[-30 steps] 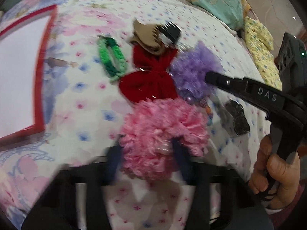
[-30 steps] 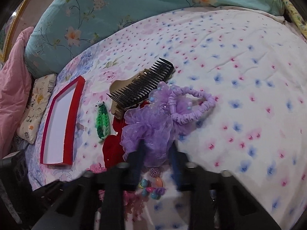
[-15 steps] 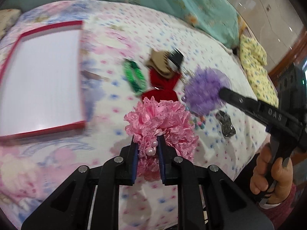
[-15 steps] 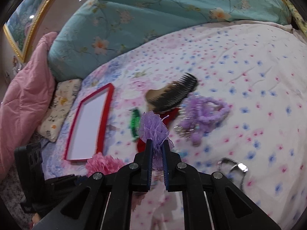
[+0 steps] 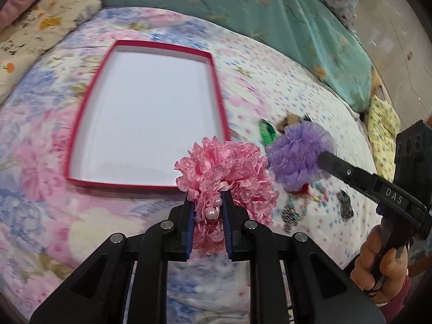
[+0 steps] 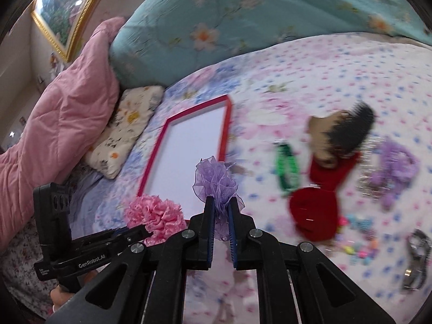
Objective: Organize jewelry
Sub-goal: 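Carry both scrunchies into the red-rimmed tray and open both tools, then grasp the lavender hair tie with the right tool while the left tool grasps the black comb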
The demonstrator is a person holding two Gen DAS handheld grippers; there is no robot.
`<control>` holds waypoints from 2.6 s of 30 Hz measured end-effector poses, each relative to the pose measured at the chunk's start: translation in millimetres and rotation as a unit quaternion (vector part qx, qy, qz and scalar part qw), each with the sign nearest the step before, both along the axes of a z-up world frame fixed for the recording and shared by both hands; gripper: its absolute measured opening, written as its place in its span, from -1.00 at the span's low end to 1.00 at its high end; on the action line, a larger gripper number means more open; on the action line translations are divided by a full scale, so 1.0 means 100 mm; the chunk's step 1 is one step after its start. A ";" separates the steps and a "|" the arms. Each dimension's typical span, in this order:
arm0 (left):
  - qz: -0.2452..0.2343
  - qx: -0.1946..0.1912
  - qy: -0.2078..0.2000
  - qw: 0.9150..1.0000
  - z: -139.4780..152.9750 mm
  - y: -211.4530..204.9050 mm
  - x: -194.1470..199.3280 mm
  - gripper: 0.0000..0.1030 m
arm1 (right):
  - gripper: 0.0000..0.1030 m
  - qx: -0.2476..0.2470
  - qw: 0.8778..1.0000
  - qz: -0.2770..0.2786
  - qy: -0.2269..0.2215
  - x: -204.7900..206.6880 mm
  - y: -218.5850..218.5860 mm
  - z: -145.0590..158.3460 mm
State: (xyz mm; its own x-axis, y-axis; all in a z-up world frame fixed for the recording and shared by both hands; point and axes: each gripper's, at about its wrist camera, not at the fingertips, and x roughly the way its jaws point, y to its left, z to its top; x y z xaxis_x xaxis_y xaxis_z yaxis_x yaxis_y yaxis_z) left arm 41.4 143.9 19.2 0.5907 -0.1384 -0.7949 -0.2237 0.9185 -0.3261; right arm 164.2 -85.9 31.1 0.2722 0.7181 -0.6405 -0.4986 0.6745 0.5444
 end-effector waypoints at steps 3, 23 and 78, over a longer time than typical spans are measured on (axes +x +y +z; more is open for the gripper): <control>0.017 0.003 -0.003 1.000 0.01 0.16 -0.03 -0.70 | -0.83 0.005 1.000 0.017 0.004 -0.01 0.22 -0.01; 0.065 0.020 0.055 0.996 -0.47 0.89 0.36 -0.70 | -0.83 -0.039 0.995 0.054 0.077 0.20 1.17 -0.71; -0.010 0.031 0.051 0.998 -0.07 -0.29 0.24 0.35 | 0.06 -0.035 0.990 -0.114 0.072 0.08 -1.08 -0.34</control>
State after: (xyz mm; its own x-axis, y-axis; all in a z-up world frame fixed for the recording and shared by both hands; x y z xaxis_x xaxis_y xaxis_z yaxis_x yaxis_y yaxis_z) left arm 65.3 114.7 11.7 0.5044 -0.0985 -0.8578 -0.2333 0.9410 -0.2452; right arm 172.6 -194.2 -3.1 0.3241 0.6002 -0.7313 -0.2485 0.7998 0.5463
